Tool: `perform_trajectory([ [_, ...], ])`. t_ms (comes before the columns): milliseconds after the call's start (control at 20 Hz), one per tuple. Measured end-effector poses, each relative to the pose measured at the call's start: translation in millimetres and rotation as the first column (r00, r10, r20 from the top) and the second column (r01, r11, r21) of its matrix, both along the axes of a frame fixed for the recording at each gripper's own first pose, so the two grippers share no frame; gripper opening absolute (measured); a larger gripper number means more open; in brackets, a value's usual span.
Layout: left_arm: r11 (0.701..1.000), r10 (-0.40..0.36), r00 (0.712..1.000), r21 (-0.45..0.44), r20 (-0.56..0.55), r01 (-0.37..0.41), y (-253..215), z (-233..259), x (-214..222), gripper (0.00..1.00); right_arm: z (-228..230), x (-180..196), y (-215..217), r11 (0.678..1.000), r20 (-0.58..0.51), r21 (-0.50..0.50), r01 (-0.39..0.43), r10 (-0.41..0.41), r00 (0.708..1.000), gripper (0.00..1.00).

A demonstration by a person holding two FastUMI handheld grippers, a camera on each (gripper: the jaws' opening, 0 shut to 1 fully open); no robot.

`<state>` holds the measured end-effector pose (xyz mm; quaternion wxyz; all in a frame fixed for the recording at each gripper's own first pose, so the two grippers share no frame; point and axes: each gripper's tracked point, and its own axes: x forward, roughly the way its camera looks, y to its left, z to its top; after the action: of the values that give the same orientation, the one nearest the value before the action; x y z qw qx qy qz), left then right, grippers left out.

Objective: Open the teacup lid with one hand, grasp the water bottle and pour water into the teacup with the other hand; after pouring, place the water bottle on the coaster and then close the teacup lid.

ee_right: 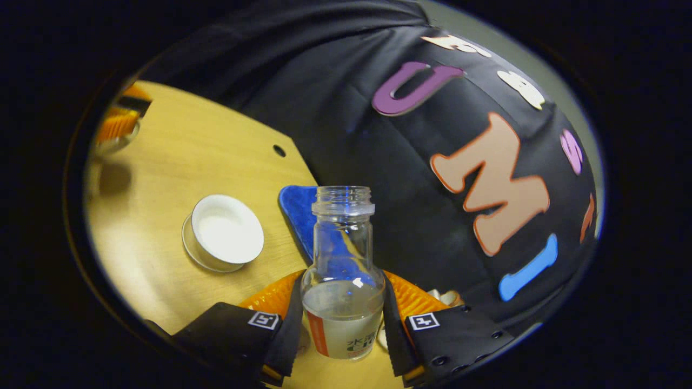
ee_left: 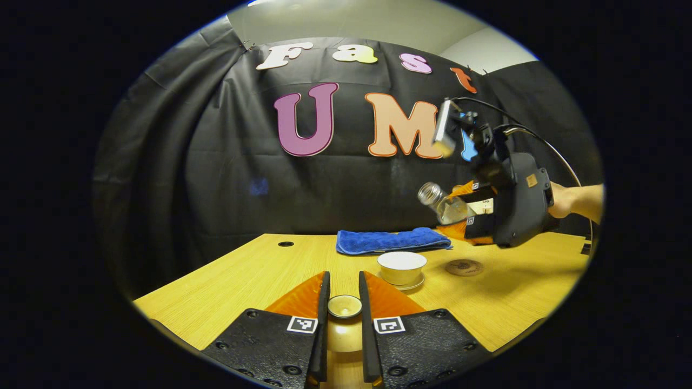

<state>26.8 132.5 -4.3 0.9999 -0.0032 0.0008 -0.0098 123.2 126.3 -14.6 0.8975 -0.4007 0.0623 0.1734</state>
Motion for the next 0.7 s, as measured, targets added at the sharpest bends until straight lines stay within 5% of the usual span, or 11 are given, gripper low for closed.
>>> perform_trajectory([
  [150,1.000,0.008,1.000,-0.001,-0.002,-0.008,1,-1,8,0.23,-1,9,-24,0.963,-0.076,0.259,0.074,-0.056,0.996,0.69],
  [350,1.000,0.025,1.000,0.001,-0.005,-0.025,0,-2,19,0.23,-4,18,-35,0.855,-0.115,0.505,0.117,-0.067,0.991,0.71],
  [500,0.999,0.036,0.999,0.002,-0.010,-0.036,-2,-4,27,0.23,-8,20,-39,0.768,-0.141,0.627,0.128,-0.049,0.989,0.73],
  [700,0.999,0.048,0.999,0.003,-0.009,-0.048,-8,-5,36,0.23,-25,25,-42,0.705,-0.146,0.693,0.153,-0.071,0.987,0.70],
])
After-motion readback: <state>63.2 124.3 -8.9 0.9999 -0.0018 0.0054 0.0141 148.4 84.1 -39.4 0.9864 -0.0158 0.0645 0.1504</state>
